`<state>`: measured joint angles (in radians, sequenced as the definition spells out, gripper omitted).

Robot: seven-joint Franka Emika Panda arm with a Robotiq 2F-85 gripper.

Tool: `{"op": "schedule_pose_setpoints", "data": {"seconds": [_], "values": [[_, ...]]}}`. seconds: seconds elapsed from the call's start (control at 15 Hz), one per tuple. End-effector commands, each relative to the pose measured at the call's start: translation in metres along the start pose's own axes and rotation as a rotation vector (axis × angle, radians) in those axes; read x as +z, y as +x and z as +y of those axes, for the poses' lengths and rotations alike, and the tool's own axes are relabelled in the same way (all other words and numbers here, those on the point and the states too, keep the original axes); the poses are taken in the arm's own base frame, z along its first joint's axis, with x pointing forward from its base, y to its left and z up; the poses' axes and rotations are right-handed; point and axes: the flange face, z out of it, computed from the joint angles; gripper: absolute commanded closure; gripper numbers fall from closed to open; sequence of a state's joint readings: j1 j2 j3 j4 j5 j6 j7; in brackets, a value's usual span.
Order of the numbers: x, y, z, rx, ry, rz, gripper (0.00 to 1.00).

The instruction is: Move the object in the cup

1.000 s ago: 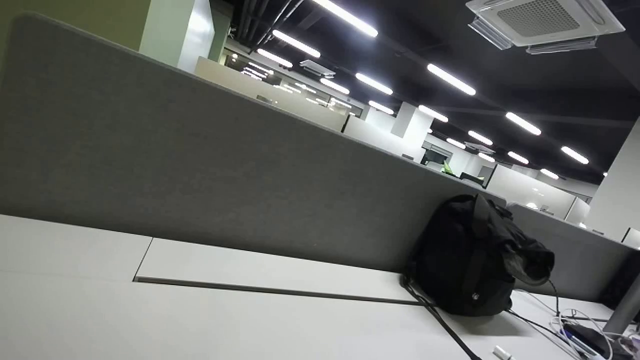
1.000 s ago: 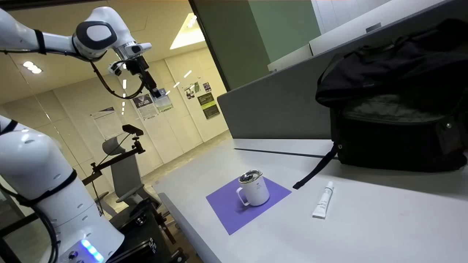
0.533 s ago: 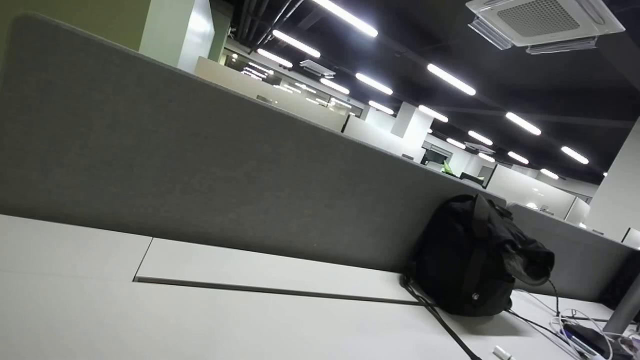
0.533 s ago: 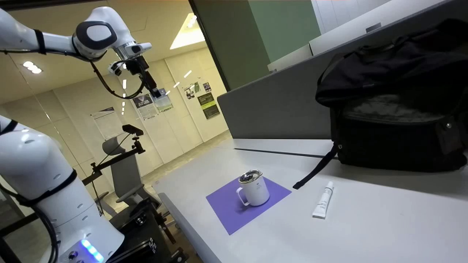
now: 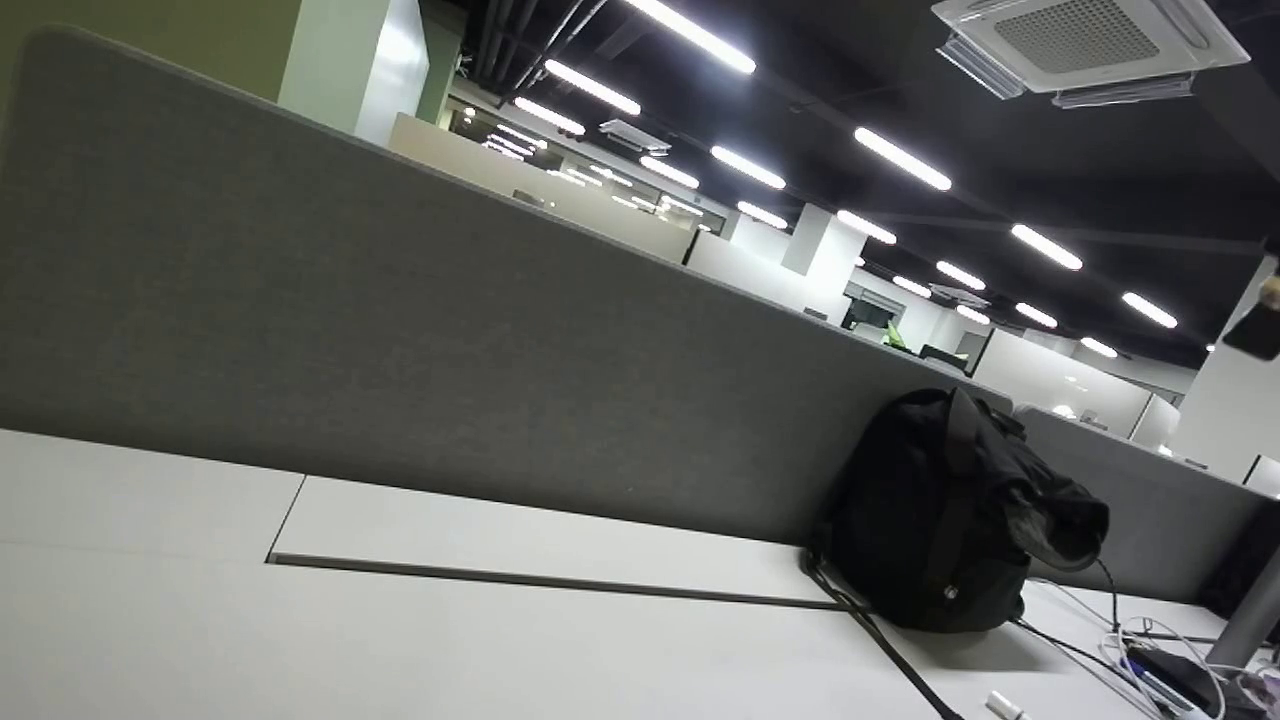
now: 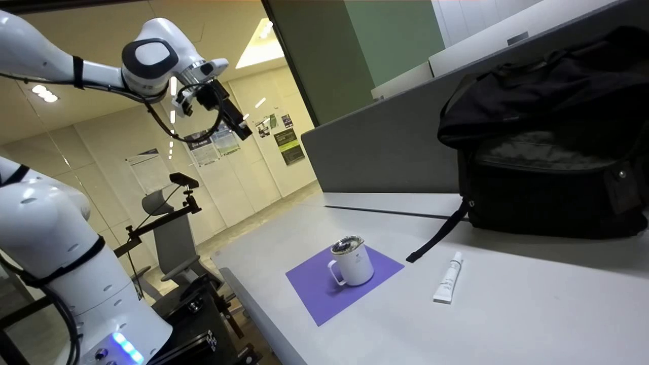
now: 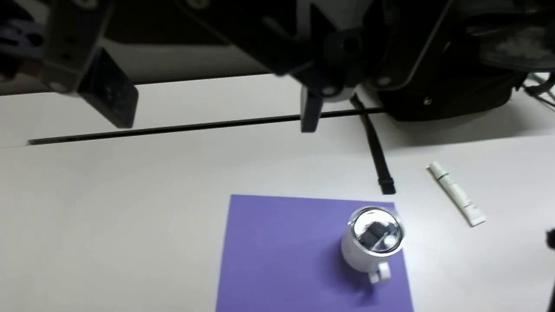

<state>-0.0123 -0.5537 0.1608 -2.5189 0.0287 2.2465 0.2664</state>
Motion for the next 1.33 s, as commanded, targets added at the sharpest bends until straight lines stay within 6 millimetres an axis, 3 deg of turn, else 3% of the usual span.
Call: {"op": "schedule_pose_setpoints", "data": {"seconds": [0.0, 0.33, 0.6, 0.8, 0.87, 1.27], "values": [[0.031, 0.013, 0.055, 0.014, -0.104, 0.059, 0.33], [0.058, 0.031, 0.122, 0.050, -0.208, 0.088, 0.69], [0.077, 0.032, 0.158, 0.102, -0.233, 0.063, 0.97], [0.085, 0.033, 0.177, 0.146, -0.246, 0.029, 1.00], [0.084, 0.026, 0.168, 0.117, -0.227, 0.037, 1.00], [0.088, 0.026, 0.168, 0.113, -0.223, 0.028, 0.99]]}}
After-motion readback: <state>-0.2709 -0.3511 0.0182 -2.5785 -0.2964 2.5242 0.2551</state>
